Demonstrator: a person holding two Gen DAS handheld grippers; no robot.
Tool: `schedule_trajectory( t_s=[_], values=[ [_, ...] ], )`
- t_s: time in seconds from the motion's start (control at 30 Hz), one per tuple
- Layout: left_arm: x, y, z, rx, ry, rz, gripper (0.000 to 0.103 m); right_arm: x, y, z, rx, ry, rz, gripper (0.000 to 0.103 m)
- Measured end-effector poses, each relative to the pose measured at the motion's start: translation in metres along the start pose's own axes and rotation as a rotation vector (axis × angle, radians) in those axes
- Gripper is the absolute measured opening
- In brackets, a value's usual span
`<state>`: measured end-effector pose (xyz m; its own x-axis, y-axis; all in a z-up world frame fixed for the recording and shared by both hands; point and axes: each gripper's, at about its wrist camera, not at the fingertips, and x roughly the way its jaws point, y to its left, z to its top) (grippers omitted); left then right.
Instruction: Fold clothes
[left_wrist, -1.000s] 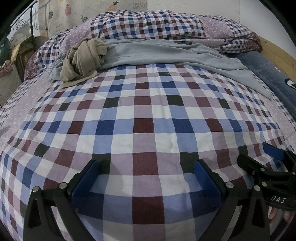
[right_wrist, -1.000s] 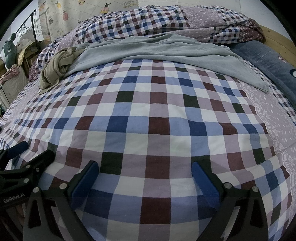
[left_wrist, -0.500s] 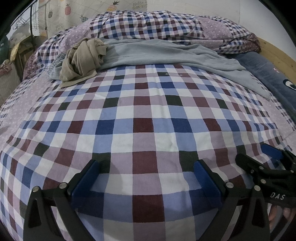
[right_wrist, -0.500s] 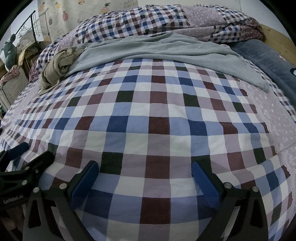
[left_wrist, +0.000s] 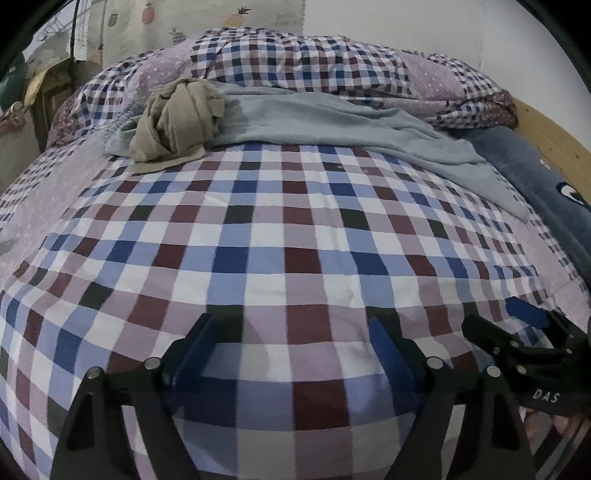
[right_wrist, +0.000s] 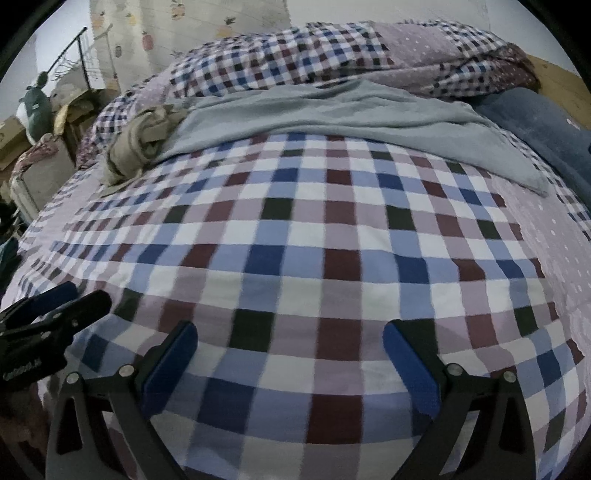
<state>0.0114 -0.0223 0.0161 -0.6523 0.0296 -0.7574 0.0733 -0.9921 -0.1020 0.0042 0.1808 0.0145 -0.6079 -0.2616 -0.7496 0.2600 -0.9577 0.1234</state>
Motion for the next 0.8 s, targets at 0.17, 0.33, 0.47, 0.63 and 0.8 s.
schedule_trajectory(
  t_s=[0.17, 0.33, 0.47, 0.63, 0.8],
  values=[
    [-0.006, 0.012, 0.004, 0.009, -0.003, 0.049, 0.087, 0.001, 0.010, 0.000, -0.025, 0.006, -0.013, 0.103],
    [-0.006, 0.025, 0.006, -0.001, 0.027, 0.038, 0.087, 0.003, 0.016, 0.002, -0.045, 0.014, -0.037, 0.103],
    [-0.006, 0.036, 0.006, -0.009, 0.053, 0.017, 0.087, 0.005, 0.021, 0.004, -0.045, 0.013, -0.046, 0.103],
    [-0.012, 0.054, 0.012, -0.049, 0.055, -0.014, 0.088, 0.008, 0.034, 0.007, -0.086, 0.017, -0.055, 0.103],
    [-0.015, 0.078, 0.017, -0.126, 0.068, -0.032, 0.090, 0.016, 0.056, 0.021, -0.117, 0.012, -0.059, 0.103]
  ],
)
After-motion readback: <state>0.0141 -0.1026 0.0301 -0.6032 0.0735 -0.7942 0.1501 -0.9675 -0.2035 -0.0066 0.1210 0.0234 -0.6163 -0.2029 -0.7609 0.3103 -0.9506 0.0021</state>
